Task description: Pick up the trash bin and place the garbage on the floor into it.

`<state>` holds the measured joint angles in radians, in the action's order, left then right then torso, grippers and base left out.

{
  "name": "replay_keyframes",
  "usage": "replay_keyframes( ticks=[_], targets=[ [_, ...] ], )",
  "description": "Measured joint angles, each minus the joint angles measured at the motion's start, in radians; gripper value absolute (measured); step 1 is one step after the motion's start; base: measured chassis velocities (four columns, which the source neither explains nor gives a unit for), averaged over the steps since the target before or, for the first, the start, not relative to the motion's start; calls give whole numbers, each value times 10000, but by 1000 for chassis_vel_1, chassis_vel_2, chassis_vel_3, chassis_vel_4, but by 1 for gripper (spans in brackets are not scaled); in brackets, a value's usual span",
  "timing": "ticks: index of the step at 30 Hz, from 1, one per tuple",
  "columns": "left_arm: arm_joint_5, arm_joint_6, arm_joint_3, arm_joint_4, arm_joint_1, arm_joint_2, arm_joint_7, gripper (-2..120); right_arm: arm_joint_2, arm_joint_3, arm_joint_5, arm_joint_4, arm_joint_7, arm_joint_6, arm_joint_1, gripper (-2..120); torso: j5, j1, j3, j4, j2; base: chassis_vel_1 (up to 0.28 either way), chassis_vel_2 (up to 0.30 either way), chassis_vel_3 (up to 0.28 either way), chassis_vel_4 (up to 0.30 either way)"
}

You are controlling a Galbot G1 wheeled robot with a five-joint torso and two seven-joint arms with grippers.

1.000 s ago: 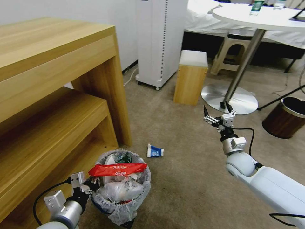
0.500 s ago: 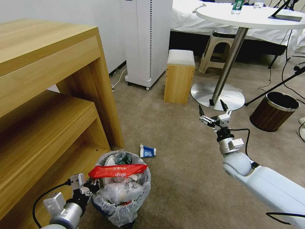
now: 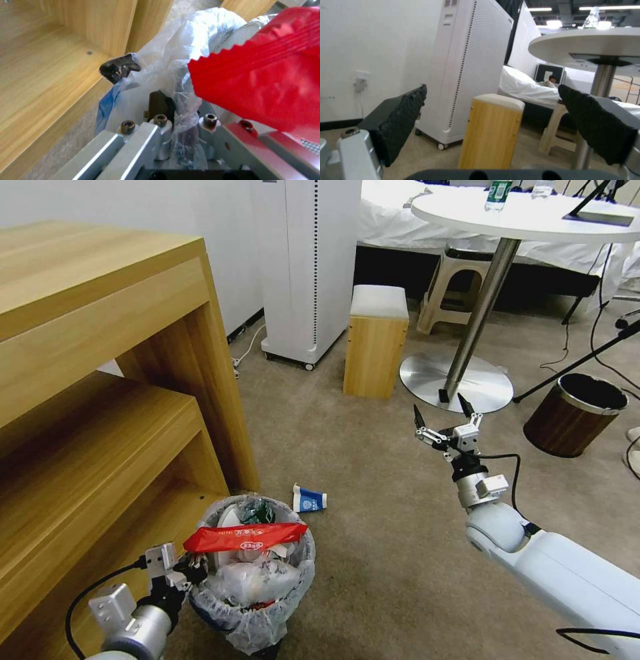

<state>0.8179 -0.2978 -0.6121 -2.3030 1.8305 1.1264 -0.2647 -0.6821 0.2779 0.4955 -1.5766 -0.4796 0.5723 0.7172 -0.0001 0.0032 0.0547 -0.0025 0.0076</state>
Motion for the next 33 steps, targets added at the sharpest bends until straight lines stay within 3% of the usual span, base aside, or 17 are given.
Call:
replay_keyframes(
  ticks=[8, 33],
  targets=[
    [27, 1, -51, 56, -14, 7, -22, 3, -151, 113, 8, 202, 156, 139, -114, 100, 0, 3, 3, 0, 0, -116, 117, 122, -114],
    [410, -48, -663, 575, -185, -105, -140, 3, -349, 519, 459, 444, 558, 195, -384, 100, 1, 0, 0, 1, 0, -2, 2, 1, -2]
  ],
)
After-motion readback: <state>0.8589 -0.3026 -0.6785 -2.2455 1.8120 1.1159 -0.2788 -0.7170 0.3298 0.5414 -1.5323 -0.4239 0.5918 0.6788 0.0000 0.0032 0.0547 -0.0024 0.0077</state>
